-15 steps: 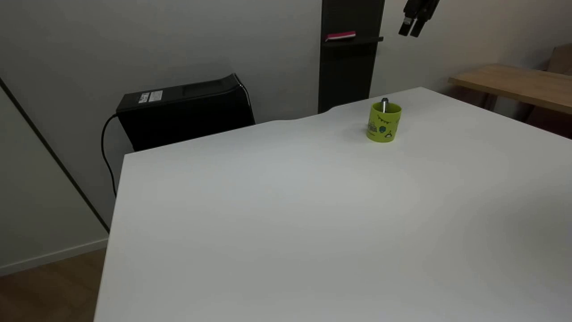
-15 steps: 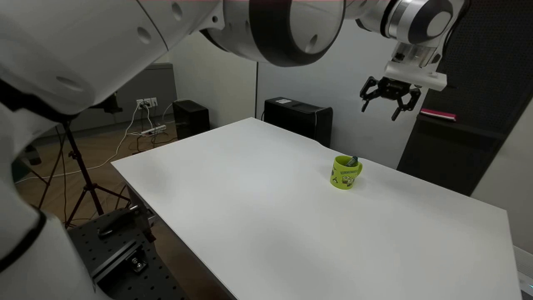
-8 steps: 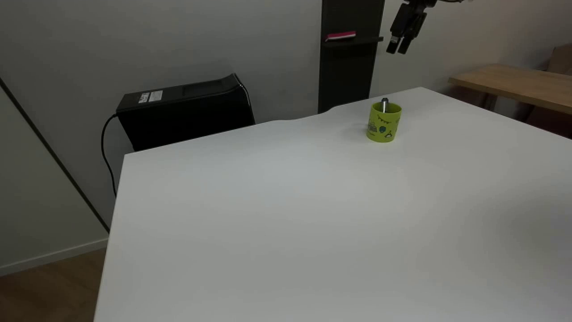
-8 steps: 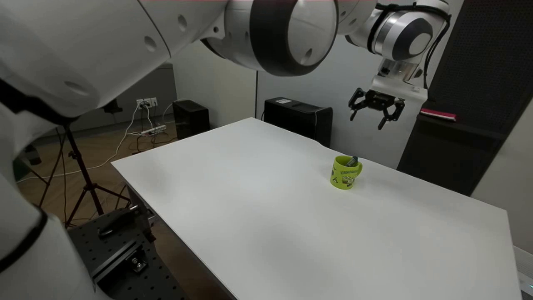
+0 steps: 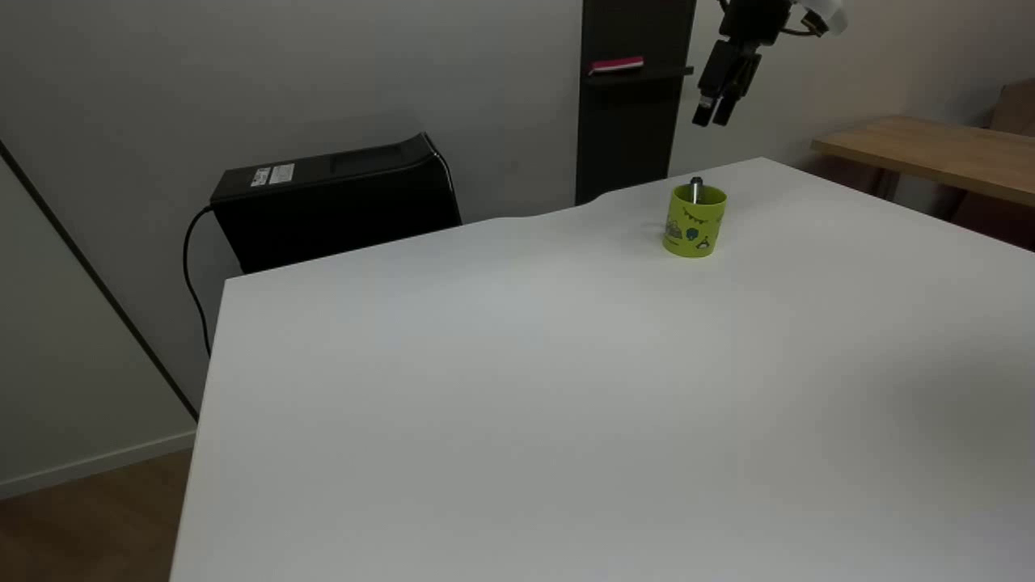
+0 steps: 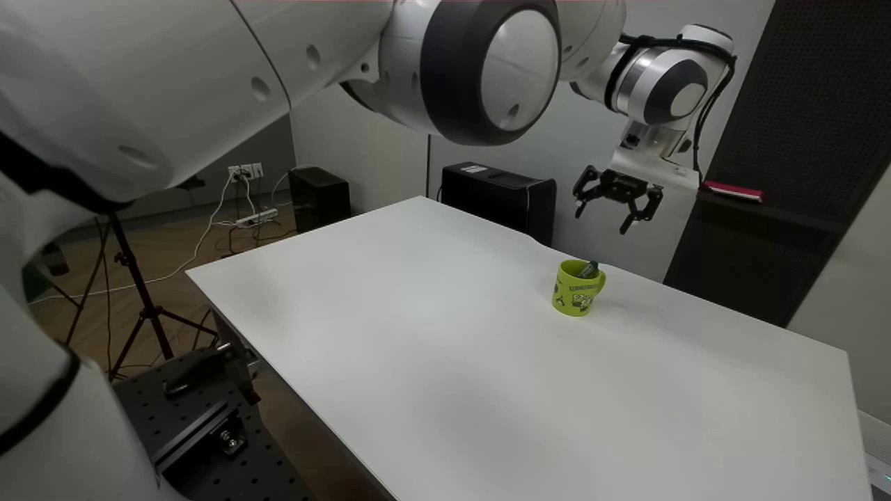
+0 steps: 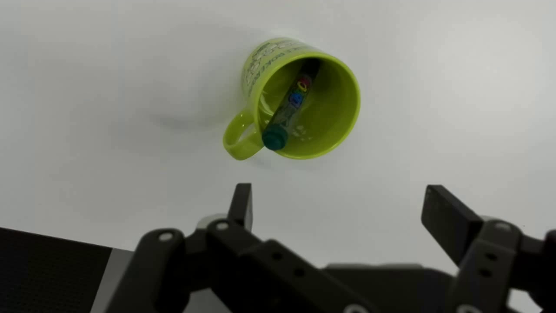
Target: Take the marker from the cup and put it on the table
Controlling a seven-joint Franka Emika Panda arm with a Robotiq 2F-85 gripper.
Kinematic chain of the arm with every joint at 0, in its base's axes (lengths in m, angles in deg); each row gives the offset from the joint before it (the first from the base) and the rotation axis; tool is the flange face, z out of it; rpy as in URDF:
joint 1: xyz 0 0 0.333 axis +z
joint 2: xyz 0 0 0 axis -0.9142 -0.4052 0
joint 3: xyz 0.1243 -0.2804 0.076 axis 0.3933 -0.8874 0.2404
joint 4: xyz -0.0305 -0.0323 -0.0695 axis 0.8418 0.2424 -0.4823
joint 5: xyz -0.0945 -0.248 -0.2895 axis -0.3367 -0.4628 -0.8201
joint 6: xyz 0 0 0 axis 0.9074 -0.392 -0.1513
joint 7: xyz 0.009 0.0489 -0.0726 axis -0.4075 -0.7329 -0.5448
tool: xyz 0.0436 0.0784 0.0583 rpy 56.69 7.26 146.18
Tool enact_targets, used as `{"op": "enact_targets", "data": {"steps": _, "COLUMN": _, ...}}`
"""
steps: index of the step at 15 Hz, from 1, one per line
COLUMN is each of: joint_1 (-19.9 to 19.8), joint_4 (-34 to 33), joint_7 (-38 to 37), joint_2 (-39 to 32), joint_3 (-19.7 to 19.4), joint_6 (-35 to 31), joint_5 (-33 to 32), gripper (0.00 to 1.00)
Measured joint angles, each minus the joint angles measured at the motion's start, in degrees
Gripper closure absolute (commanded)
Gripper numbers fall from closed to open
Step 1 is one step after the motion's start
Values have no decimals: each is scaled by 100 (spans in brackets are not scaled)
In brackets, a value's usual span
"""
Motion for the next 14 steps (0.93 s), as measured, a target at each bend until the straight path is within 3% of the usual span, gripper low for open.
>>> {"op": "enact_targets", "data": {"steps": 14, "joint_1": -1, "joint_4": 22, "joint_7": 2, "joint_2": -376, "joint_3": -9, "joint_6": -153, "joint_5": -3, "gripper": 0}}
